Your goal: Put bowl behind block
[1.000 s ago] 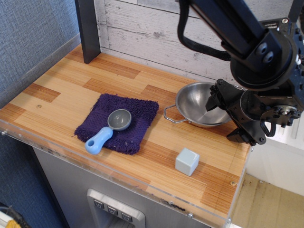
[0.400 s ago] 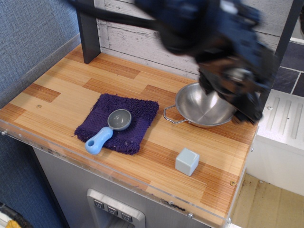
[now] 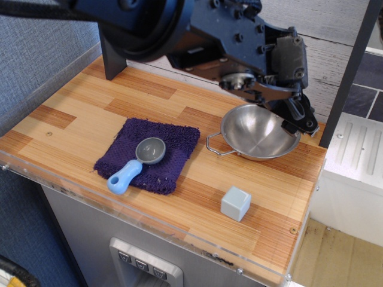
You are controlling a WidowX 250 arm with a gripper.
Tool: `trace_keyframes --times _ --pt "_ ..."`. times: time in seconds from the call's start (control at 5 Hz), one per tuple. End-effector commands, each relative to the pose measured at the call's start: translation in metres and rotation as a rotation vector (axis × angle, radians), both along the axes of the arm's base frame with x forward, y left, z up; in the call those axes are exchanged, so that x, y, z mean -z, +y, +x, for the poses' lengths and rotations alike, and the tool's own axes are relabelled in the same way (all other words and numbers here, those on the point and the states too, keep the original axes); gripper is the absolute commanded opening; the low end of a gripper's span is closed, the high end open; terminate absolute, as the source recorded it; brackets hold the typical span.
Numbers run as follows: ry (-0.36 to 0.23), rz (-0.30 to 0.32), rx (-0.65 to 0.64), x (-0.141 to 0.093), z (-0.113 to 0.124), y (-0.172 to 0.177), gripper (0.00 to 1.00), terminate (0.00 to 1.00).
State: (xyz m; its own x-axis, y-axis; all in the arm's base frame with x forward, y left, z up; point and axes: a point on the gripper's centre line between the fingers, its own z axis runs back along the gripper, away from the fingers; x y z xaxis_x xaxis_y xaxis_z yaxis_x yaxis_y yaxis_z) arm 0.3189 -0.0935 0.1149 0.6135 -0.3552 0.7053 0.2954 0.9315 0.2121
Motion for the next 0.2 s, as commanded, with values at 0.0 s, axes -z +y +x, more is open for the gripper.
trace_keyframes --times 0.0 --pt "-0.036 -0.013 0.000 -0.0103 -0.0074 0.0046 1.00 1.00"
